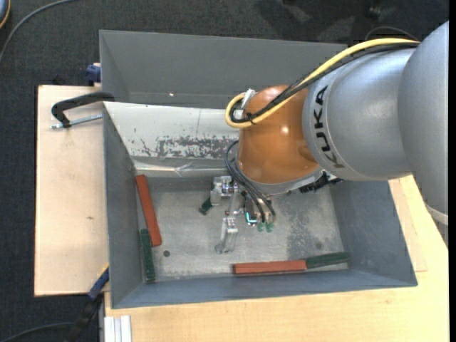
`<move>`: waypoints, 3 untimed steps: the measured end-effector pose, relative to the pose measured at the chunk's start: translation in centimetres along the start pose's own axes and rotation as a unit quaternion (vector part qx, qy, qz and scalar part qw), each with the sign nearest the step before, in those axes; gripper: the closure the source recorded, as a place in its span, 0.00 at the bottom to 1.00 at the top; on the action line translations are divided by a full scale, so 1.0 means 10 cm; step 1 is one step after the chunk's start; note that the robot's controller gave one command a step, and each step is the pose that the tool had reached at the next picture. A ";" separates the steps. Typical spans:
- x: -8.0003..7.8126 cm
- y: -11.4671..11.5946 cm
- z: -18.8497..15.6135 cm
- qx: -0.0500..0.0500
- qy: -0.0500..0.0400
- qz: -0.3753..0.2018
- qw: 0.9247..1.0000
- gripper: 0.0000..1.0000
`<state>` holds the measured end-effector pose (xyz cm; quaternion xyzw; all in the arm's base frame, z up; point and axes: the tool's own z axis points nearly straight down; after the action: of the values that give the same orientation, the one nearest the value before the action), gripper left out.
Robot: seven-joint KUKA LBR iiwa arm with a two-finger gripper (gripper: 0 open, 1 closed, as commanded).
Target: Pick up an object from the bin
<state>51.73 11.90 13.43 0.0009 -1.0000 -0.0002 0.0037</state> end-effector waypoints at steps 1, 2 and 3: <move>-0.30 -0.88 0.67 0.002 -0.002 0.008 1.000 0.00; -0.70 0.01 0.62 -0.003 -0.009 -0.009 1.000 0.00; -0.69 -0.05 0.63 -0.001 -0.006 -0.005 1.000 1.00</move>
Offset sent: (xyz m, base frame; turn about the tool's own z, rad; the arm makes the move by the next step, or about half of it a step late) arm 0.0292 -0.0825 -0.0643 0.0091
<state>58.57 11.44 7.11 0.0055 -1.0000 -0.0014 -0.0027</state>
